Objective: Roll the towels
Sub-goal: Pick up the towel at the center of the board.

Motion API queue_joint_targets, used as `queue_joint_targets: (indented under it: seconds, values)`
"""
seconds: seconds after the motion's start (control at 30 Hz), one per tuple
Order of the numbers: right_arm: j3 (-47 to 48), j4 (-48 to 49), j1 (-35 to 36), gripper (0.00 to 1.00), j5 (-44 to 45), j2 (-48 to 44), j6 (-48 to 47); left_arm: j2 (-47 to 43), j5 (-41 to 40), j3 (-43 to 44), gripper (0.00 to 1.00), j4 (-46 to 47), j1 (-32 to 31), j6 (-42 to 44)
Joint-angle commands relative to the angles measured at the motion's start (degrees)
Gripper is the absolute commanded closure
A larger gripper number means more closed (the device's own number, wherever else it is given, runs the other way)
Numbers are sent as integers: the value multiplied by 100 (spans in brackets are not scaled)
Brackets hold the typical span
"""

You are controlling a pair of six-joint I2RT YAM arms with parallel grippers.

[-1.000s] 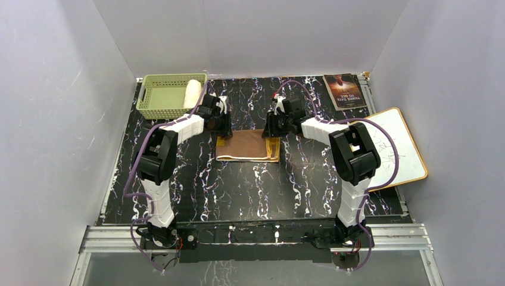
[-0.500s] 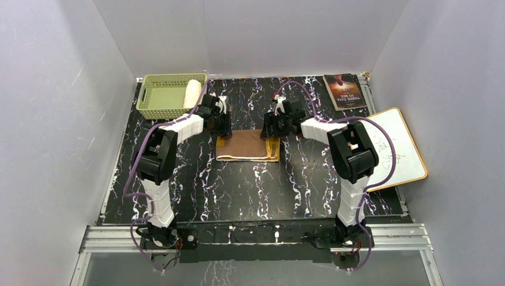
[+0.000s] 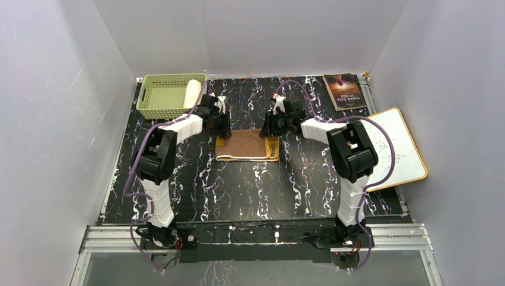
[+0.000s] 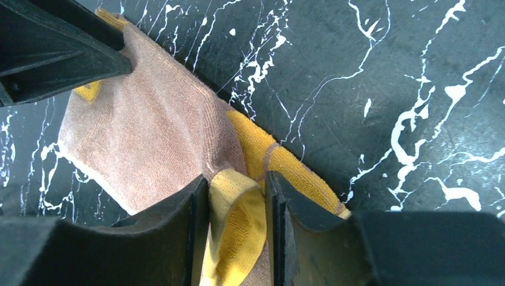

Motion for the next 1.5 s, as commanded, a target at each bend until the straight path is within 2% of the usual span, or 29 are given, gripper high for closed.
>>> queue_joint_targets:
  seconds: [0.0, 0.1, 0.2, 0.37, 0.53, 0.8, 1.0, 1.33, 1.47]
  values:
    - [-109, 414, -19, 70, -232, -208, -100, -297, 39, -86, 64, -81, 79, 54]
    - [-193, 389, -19, 82, -334, -260, -11, -335, 55, -87, 64, -76, 100, 62]
    - [-302, 414, -19, 100, -406, -425, 221, -418, 70, -80, 64, -88, 130, 88]
    - [-178, 186, -10, 100, -303, -903, 914, -703, 182, -37, 64, -123, 217, 104]
    - [-231, 78, -12, 100, 242, -1558, 2330, -930, 531, 140, 63, -265, 292, 129]
    - [-114, -1029, -9, 100, 557, -1460, 3779, -1070, 973, 213, 62, -339, 294, 176]
    - [-155, -1385, -62, 100, 1081, -1407, 4068, -1031, 1143, 216, 62, -407, 294, 244]
    - [332, -1391, -88, 100, 455, -1133, 4256, -1063, 1200, 291, 62, -476, 331, 260]
    - [905, -1654, 222, 100, 581, -1117, 4137, -1383, 1594, 326, 62, -523, 756, -139]
